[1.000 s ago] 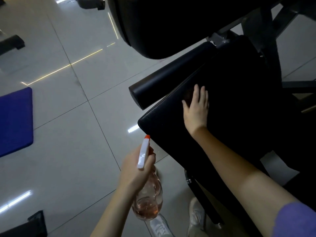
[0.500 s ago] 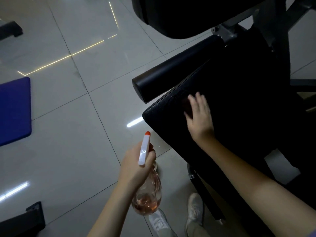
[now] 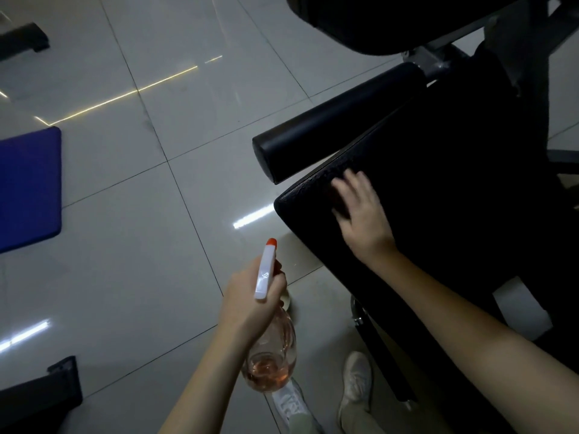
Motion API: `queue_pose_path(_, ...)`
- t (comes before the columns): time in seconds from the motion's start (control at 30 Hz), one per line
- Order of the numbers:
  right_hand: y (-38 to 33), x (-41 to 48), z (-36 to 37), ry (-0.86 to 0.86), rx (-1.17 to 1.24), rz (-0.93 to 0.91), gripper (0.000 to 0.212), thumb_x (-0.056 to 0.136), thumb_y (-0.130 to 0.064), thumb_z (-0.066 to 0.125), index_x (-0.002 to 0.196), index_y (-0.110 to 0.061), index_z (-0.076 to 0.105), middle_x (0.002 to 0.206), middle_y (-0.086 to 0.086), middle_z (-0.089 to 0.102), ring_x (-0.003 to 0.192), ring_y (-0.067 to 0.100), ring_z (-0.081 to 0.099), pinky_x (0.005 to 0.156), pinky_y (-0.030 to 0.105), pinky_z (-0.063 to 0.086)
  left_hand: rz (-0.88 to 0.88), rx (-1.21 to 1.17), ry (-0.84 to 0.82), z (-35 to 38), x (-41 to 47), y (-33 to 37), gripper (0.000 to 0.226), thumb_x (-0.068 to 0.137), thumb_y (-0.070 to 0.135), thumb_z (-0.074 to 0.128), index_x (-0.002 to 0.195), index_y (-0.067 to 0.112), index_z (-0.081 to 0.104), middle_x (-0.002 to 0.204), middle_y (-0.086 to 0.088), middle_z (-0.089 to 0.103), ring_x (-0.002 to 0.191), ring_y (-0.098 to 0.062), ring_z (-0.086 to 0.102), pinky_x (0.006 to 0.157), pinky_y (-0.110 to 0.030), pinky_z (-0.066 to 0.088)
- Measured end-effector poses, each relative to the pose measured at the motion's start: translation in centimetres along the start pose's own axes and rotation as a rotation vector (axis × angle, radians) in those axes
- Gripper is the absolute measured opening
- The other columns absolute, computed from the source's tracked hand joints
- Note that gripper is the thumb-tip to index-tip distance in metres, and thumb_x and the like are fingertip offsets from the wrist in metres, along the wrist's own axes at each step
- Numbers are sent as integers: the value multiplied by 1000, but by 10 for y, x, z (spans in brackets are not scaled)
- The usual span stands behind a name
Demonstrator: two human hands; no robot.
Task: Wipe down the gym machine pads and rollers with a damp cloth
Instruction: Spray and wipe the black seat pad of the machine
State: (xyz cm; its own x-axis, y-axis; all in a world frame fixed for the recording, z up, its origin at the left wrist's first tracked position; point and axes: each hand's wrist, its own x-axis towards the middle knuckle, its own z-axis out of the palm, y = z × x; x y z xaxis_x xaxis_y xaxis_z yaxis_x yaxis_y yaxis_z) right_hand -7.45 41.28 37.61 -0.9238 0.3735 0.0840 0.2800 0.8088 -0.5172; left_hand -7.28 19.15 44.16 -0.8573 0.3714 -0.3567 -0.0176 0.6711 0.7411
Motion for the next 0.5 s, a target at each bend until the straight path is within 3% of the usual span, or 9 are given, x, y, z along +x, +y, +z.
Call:
queue_pose_path(0.07,-15,26,2,115,40,201,57,95,-20,51,147,-21,28,157,5,17,146,24,7,118,42,15,-3,3,6,0,0,-2,38,78,38,44,95,8,61,87,-9,70,71,-28,65,71,-55,52)
queue_pose_path(0.13,-40,44,12,165,59,238,60,94,-19,51,149,-21,26,156,8,20,145,28,10,118,44,15,-21,-5,8,1,-1,-4,38,78,38,44,95,8,61,88,-9,70,73,-28,65,72,-55,52)
queue_pose_path(0.23,-67,36,31,34,29,-100,60,85,-9,58,142,-15,41,147,16,36,139,37,25,113,48,22,-45,-24,1,3,-3,-7,35,78,39,45,94,12,60,89,-7,69,72,-29,65,72,-56,52)
queue_pose_path(0.33,-55,2,30,-133,-10,-370,56,76,-10,48,133,-12,50,141,14,45,135,35,31,110,46,26,-38,-37,-1,3,-4,-10,30,79,39,46,92,16,59,88,-7,68,71,-29,65,70,-56,52)
queue_pose_path(0.43,-22,-31,18,-166,-10,-342,62,72,-10,47,134,-16,47,145,9,40,139,29,26,110,48,29,-31,-48,1,1,-4,-11,16,80,41,47,87,28,55,88,-6,68,71,-27,65,69,-55,53)
queue_pose_path(0.5,-11,-31,14,-109,-4,-284,59,75,-9,55,133,-16,46,146,10,40,139,29,26,109,51,31,-36,-52,9,0,-4,-13,23,80,39,47,88,20,57,89,-9,68,72,-30,64,71,-56,52)
